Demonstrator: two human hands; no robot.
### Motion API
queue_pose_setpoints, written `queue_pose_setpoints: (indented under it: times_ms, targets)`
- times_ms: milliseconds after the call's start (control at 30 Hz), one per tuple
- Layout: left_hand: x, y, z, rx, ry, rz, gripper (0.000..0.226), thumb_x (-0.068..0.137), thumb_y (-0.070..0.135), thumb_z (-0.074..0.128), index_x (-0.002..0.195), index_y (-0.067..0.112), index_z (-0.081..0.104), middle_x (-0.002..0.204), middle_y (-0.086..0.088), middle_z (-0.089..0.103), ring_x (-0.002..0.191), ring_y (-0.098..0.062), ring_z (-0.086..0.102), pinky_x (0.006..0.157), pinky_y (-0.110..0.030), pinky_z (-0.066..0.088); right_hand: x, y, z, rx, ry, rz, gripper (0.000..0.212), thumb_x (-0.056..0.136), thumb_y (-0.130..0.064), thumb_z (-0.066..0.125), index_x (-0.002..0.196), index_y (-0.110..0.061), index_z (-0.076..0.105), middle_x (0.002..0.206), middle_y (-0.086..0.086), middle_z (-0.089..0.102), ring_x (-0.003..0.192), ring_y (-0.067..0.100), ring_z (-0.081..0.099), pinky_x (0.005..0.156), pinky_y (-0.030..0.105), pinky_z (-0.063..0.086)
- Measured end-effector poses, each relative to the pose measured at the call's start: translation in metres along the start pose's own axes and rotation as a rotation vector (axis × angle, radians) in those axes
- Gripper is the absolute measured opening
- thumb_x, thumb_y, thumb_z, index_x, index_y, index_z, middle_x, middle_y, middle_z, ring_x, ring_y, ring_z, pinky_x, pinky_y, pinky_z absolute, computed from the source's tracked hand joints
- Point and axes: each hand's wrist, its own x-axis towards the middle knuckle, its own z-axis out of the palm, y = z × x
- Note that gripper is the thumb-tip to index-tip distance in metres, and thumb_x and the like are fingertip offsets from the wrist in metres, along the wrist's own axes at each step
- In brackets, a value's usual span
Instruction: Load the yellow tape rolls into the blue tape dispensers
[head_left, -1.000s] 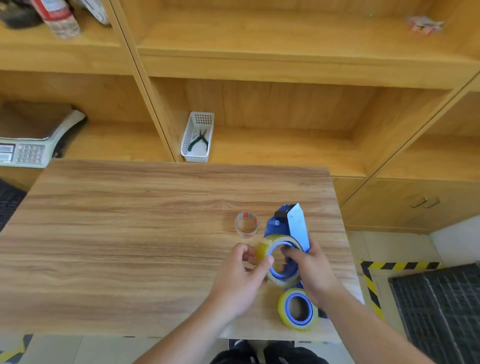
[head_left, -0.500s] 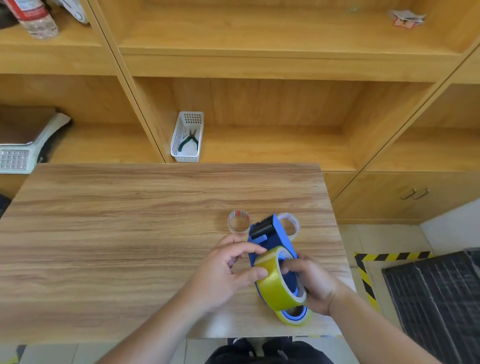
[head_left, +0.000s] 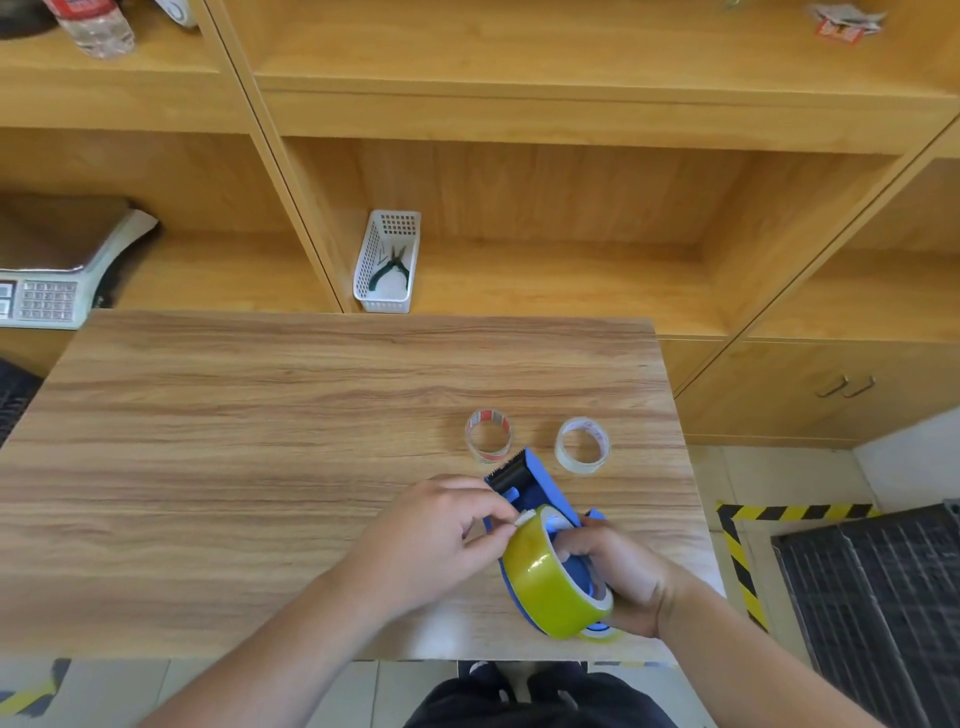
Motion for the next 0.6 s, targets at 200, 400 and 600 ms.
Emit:
queue_pose_setpoints:
  times_ms: [200,400,600]
  targets:
    - [0.005,-0.012,-0.009,0.013,-0.074,0.034,0.012,0.092,0.032,0.066,0.093,0.031,0.078,0.091,0.016,0.066,0.091,0.0,0.054,0.085,-0.009,0.035,0.005,0.006,0.007,-0.097,0.032,0.077,0.026,0.081,0.006,0.053,0.099,0.004,0.072,0.086,0.018,0.072,0.076,0.028,0.07,0.065,0.032,0.055]
    - [0.019,-0.02,-0.01,-0.001,-0.133,0.027,0.008,0.091,0.023,0.073,0.092,0.026,0.08,0.093,0.016,0.059,0.096,0.0,0.053,0.086,-0.006,0.033,0.004,0.011,0.012,-0.126,0.045,0.153,0.029,0.082,0.008,0.05,0.072,-0.003,0.075,0.067,0.012,0.068,0.059,0.024,0.066,0.055,0.028,0.053]
    - [0.03,-0.023,-0.008,-0.042,-0.142,-0.045,0.006,0.092,0.024,0.074,0.093,0.027,0.079,0.098,0.017,0.062,0.1,0.001,0.056,0.086,-0.006,0.034,0.001,0.015,0.014,-0.111,0.023,0.146,0.025,0.074,0.003,0.058,0.091,-0.001,0.075,0.08,0.014,0.072,0.07,0.026,0.069,0.064,0.03,0.054]
